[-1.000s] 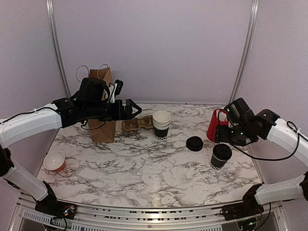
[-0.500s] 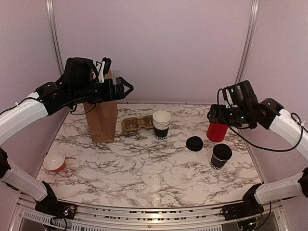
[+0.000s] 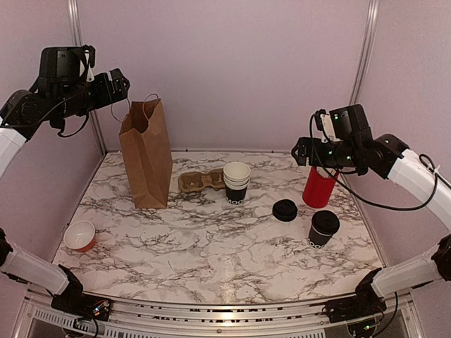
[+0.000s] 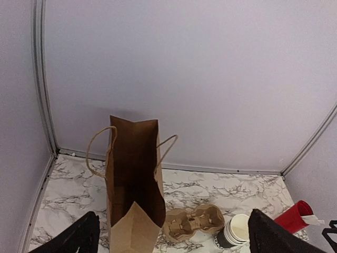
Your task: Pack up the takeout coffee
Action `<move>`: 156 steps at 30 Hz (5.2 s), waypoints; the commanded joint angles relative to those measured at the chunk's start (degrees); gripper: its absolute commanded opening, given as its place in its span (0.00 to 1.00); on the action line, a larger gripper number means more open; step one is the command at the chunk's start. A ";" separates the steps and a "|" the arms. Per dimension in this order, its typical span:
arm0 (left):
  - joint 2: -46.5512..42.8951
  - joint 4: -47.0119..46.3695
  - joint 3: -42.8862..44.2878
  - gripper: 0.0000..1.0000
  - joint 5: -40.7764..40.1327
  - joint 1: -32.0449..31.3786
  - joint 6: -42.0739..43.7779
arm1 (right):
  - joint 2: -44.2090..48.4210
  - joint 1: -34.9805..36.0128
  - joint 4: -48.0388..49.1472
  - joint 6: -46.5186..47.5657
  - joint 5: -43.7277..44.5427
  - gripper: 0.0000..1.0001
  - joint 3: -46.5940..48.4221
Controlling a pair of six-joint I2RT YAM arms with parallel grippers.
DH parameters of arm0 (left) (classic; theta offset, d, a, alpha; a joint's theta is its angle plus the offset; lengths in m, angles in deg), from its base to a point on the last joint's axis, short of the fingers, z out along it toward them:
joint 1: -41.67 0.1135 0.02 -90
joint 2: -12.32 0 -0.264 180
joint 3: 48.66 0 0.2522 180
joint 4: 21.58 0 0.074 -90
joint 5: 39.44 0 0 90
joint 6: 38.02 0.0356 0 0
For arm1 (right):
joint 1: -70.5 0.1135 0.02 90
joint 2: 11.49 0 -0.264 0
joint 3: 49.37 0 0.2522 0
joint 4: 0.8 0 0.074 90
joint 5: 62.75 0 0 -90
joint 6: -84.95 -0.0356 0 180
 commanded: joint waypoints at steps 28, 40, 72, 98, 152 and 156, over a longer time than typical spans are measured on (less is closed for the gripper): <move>16.62 5.97 -3.40 0.76 18.52 21.22 2.40 | 2.58 -0.30 5.49 -1.98 -2.98 0.94 -5.00; 20.81 3.46 -2.35 0.48 15.94 21.50 0.97 | 2.92 -0.27 5.09 -1.67 -4.87 0.94 -6.18; 4.51 3.46 -11.44 0.00 21.85 20.64 -3.51 | 0.43 -0.13 8.57 -0.43 -8.64 0.94 -6.01; -23.90 6.19 -34.13 0.00 12.41 0.81 -28.38 | -30.72 13.31 9.53 5.91 -13.49 0.94 25.67; -34.22 14.02 -34.53 0.40 0.29 -1.03 -20.43 | -78.85 19.21 16.85 11.76 -9.53 0.86 58.86; -34.14 13.62 -34.82 0.40 0.63 -1.03 -20.51 | -80.35 19.21 17.07 15.07 -11.66 0.85 60.27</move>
